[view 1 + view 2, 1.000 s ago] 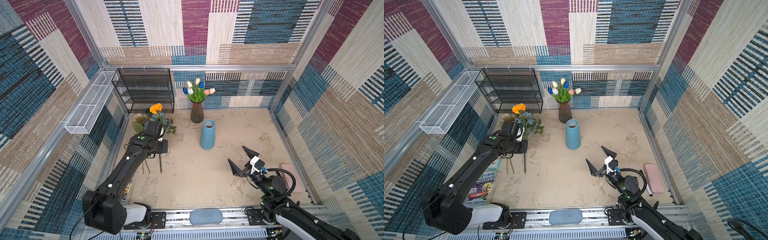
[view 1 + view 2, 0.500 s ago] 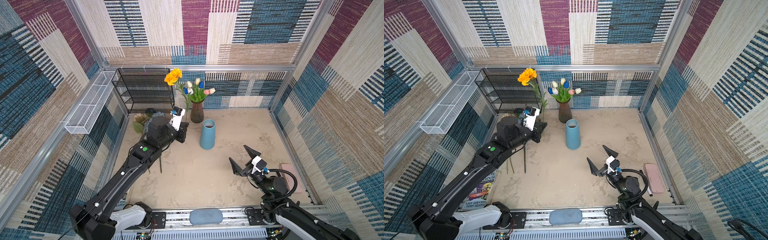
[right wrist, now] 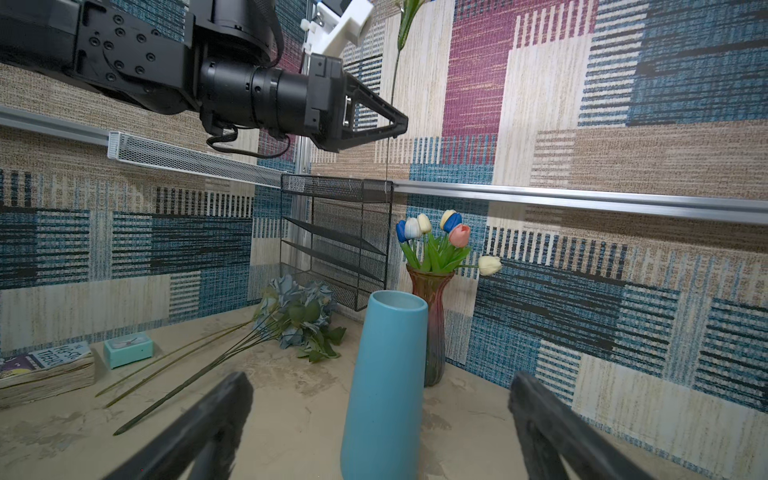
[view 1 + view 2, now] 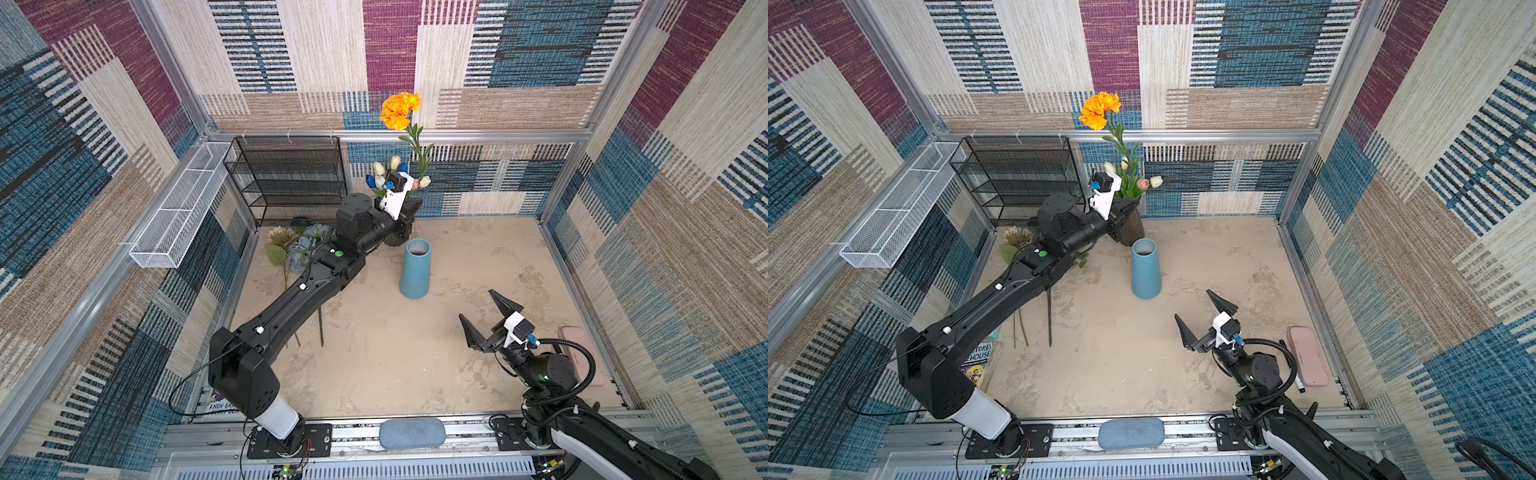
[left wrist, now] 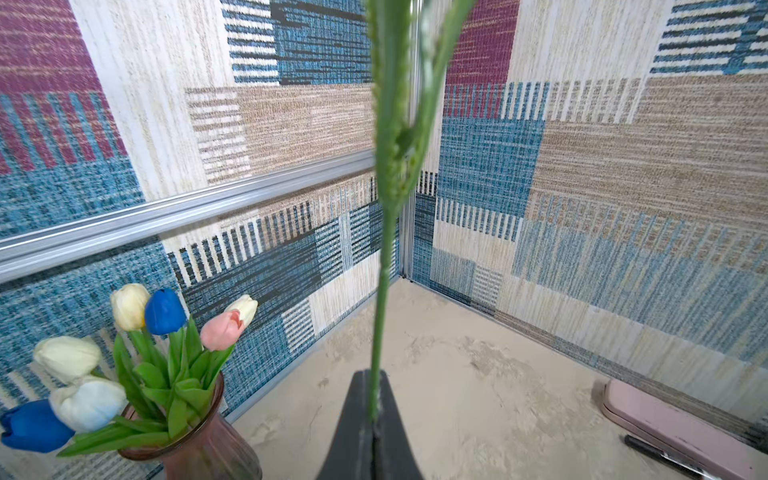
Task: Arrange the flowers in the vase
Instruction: 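Carry the orange flower over the light blue vase and lower its stem in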
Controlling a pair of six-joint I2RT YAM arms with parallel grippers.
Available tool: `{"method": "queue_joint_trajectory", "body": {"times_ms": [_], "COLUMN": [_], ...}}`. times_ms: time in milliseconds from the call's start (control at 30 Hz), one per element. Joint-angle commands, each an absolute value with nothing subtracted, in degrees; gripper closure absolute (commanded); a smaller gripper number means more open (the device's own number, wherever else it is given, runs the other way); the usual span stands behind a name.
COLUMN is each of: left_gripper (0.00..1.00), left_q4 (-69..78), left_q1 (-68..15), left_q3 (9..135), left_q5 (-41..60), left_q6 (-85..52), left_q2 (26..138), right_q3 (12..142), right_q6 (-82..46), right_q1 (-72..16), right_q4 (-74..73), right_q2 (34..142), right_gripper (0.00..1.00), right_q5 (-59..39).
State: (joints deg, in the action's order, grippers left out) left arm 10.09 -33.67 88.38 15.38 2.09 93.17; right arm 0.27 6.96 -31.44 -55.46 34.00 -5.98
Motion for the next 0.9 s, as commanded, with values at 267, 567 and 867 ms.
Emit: {"method": "queue_joint_trajectory", "body": {"times_ms": [267,567,867], "left_gripper": [1.00,1.00,1.00], "left_q4": [11.56,13.08,14.61], "left_q1": [-33.84,-33.92,-35.41], "left_q3": [85.66,82.28,77.52], "left_q5": [14.85,14.30,13.74], "left_q6": [2.76,2.81,4.34], "left_q2": [97.61,100.70,101.54], "right_q3": [-1.15,-1.10,-0.63], "right_q6": [6.78,6.94,7.20], "right_q1": [-31.46,-31.46,-31.46], "right_q4": [-56.06,-55.83,-56.03], "right_q2": [34.19,34.34,36.25], "right_gripper": [0.00,0.00,0.00], "right_q5": [-5.70,-5.78,-6.49]}}
